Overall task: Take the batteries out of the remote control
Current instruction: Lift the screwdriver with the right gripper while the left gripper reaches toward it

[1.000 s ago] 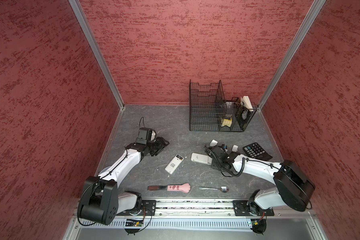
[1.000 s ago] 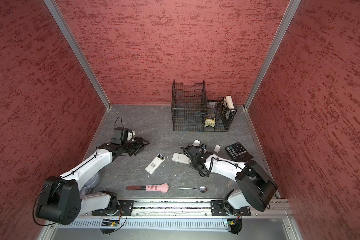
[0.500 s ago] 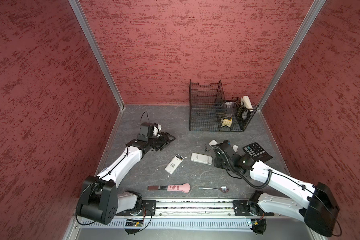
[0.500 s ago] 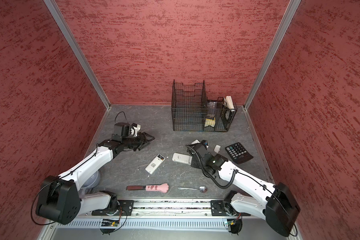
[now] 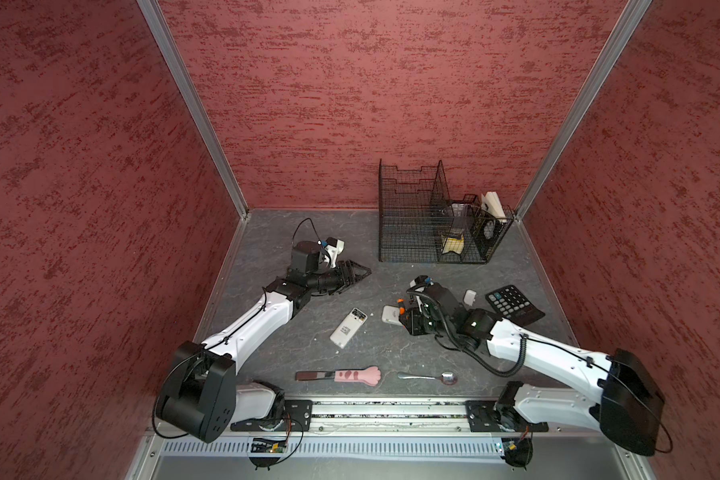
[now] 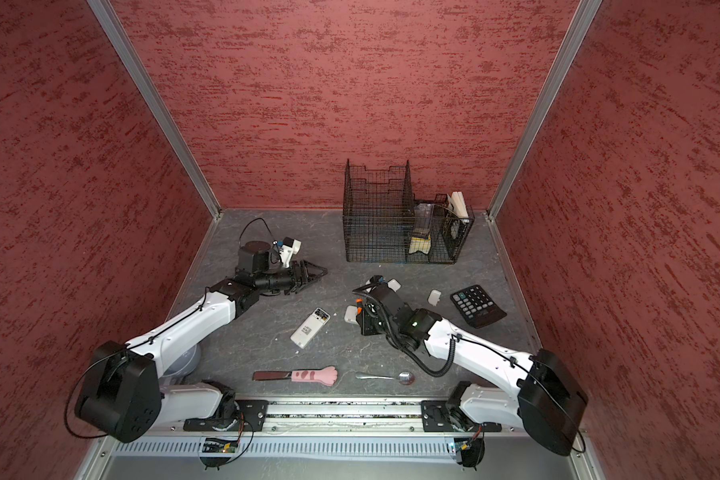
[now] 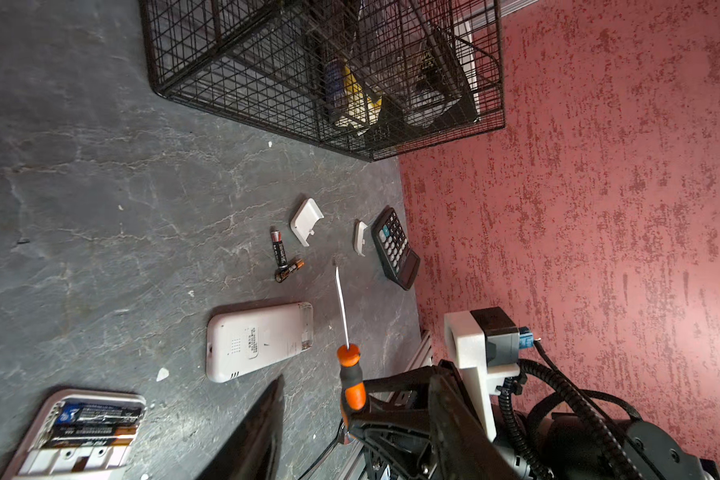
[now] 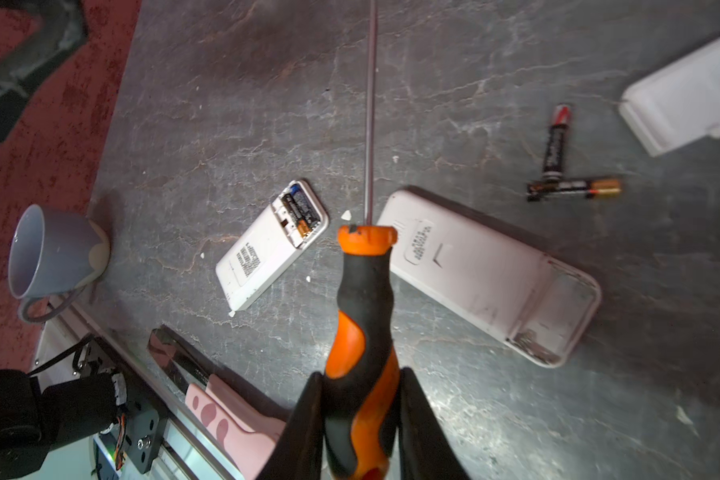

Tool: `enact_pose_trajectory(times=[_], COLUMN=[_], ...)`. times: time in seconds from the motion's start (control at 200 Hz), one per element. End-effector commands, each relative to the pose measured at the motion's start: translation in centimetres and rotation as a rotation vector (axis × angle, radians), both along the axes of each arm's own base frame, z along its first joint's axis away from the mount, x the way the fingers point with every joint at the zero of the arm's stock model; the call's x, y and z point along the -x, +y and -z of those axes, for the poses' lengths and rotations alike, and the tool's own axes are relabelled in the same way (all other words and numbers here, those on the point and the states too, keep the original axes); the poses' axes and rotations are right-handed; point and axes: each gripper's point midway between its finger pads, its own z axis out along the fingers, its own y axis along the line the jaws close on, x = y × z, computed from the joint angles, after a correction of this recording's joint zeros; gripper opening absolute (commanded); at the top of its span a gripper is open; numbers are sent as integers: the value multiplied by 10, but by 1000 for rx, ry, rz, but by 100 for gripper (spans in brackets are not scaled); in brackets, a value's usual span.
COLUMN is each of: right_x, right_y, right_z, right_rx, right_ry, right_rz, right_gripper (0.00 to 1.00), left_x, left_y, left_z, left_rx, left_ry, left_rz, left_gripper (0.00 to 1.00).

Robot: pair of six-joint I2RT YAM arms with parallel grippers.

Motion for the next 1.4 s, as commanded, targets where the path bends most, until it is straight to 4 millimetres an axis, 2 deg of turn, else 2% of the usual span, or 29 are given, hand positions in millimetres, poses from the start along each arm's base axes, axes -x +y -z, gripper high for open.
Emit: enact_pose_trajectory(times=[0.0, 0.24, 0.726, 1.393], right_x=[-5, -8, -18, -24], right_y=[29, 39, 53, 62], right_z=[-37, -50, -60, -72], right_rx=[-96, -104, -104, -154], right_ry=[-90, -116, -159, -185], right_rz=[-80, -101, -127, -127], right_gripper=[7, 6, 4, 3], left_x=[4, 12, 25, 28], left_y=[-2, -9, -26, -40], left_z=[-5, -2, -1, 13], left_rx=[23, 33, 23, -19], left_ry=[-31, -16, -20, -18], left_rz=[15, 32, 78, 96], left_gripper=[54, 53, 52, 43])
